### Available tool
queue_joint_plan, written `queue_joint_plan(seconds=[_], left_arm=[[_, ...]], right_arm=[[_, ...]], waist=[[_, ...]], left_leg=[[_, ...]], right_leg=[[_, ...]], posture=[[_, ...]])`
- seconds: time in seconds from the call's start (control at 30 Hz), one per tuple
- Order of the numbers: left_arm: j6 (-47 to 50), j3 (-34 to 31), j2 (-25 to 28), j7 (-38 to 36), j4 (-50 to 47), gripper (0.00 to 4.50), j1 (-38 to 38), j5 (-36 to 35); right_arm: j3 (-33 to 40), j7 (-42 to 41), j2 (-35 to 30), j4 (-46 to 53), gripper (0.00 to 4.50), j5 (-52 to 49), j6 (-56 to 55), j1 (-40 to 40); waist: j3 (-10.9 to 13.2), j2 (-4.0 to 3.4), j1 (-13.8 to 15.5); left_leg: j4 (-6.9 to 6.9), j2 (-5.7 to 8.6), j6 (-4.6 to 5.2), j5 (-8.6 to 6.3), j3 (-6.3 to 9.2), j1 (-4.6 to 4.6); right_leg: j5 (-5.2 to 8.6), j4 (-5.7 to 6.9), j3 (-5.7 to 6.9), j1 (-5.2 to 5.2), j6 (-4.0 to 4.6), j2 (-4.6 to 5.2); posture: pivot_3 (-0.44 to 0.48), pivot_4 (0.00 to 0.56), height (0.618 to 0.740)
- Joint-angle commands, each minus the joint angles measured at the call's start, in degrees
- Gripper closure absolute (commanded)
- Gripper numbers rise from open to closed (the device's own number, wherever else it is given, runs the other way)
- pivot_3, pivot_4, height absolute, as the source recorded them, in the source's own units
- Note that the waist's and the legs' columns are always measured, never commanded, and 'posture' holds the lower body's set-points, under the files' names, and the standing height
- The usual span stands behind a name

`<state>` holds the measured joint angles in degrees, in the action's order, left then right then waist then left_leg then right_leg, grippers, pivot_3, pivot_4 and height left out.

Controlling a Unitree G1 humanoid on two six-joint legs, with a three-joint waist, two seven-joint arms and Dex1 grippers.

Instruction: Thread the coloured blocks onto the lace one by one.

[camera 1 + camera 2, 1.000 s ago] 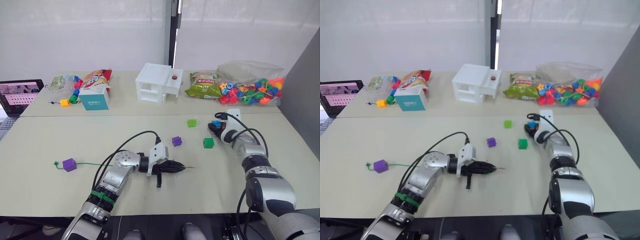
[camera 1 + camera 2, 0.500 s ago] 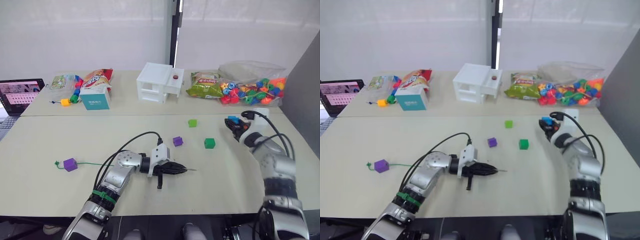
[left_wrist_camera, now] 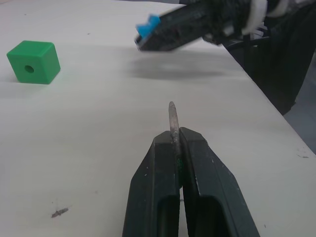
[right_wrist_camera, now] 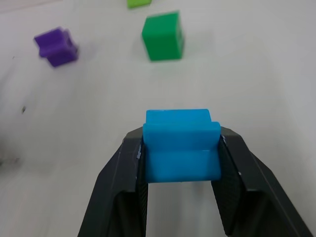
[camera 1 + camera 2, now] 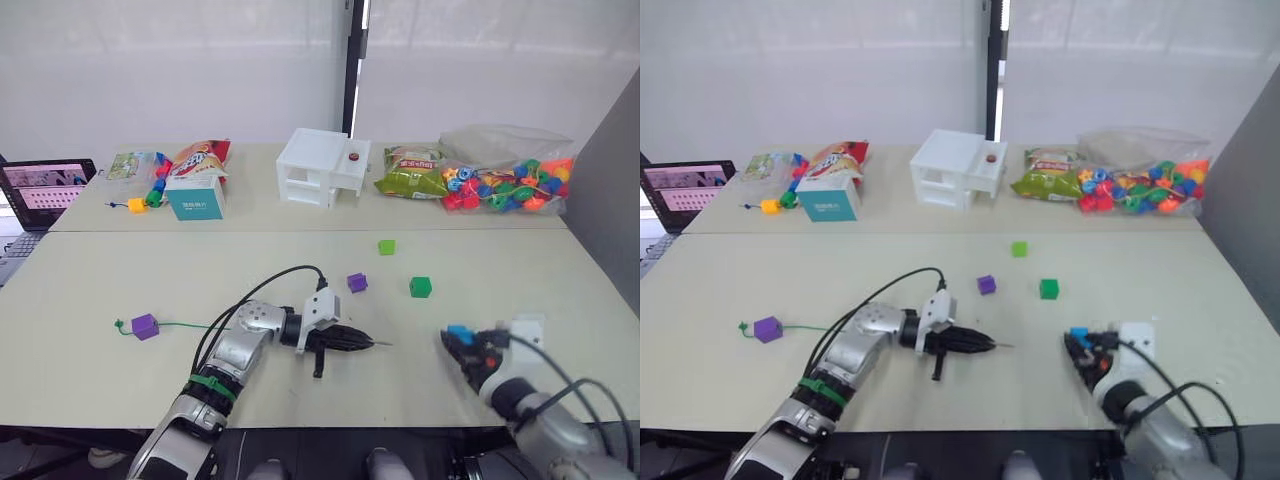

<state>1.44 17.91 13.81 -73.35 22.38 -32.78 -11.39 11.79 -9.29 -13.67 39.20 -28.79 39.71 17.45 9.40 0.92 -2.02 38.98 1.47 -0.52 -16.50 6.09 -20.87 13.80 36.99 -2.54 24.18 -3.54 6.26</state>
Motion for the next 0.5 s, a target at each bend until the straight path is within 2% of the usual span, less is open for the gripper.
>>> queue_joint_plan(seconds=[0.03,0.2,0.33,0.4,0.5], left_arm=[[-0.9,-0.8,-0.2,-0.8,-0.4,4.50,-1.0,-0.9],[-0.9,-0.7,0.0,-1.2,-0.5,4.50,-0.9,-0.9],[-1.0,-0.7,0.0,-1.4,-0.4,4.50,-0.7,-0.7],[-1.0,-0.6,-0.1,-1.3,-0.6,4.50,-0.6,-0.7],[-0.9,-0.6,0.0,-1.2,-0.9,4.50,-0.3,-0.7]], right_arm=[[-4.9,1.6,1.5,1.6,3.31,4.4,-4.3,1.9],[-10.6,4.2,3.9,1.6,3.31,8.4,-5.2,2.5],[-11.0,5.1,3.9,0.7,3.31,9.3,-4.3,2.9],[-9.8,4.1,3.7,0.9,2.28,7.7,-3.5,2.9],[-7.8,1.7,1.7,2.3,1.27,5.3,-2.3,2.5]], waist=[[0.0,0.00,0.0],[0.0,0.00,0.7],[0.0,0.00,1.2],[0.0,0.00,1.2],[0.0,0.00,1.2]], left_leg=[[0.00,0.01,0.00,0.00,0.00,0.00],[-0.05,-0.04,-0.01,0.00,0.11,0.02],[-0.04,-0.03,-0.01,0.00,0.10,0.01],[-0.04,-0.03,-0.01,0.00,0.10,0.02],[-0.04,-0.04,-0.01,0.00,0.10,0.02]], right_leg=[[0.00,0.00,-0.01,-0.02,0.00,0.00],[0.02,0.02,0.08,-0.01,0.03,-0.05],[0.02,-0.04,0.07,-0.04,0.03,-0.05],[0.02,-0.06,0.07,-0.06,0.03,-0.05],[0.02,-0.07,0.07,-0.08,0.03,-0.05]], posture=[[0.000,0.150,0.740],[0.000,0.150,0.740],[0.000,0.150,0.740],[0.000,0.150,0.740],[0.000,0.150,0.740]])
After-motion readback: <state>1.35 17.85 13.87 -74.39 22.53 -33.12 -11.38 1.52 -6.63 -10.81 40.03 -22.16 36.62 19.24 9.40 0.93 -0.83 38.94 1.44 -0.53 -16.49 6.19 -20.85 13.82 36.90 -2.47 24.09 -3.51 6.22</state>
